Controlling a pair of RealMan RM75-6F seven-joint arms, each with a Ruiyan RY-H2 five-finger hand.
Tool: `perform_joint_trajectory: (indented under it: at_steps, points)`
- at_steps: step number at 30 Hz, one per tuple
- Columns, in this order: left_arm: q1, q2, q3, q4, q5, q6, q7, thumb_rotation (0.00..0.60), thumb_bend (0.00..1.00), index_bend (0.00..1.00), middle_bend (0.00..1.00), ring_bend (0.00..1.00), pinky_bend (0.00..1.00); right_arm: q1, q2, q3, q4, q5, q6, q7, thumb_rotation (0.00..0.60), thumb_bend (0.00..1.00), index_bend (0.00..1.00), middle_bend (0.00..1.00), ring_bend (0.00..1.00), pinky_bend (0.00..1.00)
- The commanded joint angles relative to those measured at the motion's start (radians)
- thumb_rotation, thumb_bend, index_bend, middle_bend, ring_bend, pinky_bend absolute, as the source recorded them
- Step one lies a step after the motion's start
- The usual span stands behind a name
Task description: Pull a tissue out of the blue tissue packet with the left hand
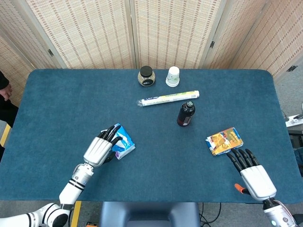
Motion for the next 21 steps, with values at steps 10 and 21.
perform_joint_trajectory:
  at_steps: [10,21]
  points:
    - [-0.048,-0.045,-0.009,0.055,-0.052,-0.016,0.010,0.600,0.55,0.51,0.05,0.10,0.30,0.002,0.004,-0.006,-0.002,-0.007,-0.002,0.005,0.600,0.03,0.00,0.00,0.00,0.00]
    - [-0.042,-0.029,0.019,0.051,0.000,0.060,-0.037,0.600,0.60,0.61,0.10,0.13,0.33,0.002,-0.003,-0.011,-0.001,-0.015,-0.004,-0.011,0.600,0.03,0.00,0.00,0.00,0.00]
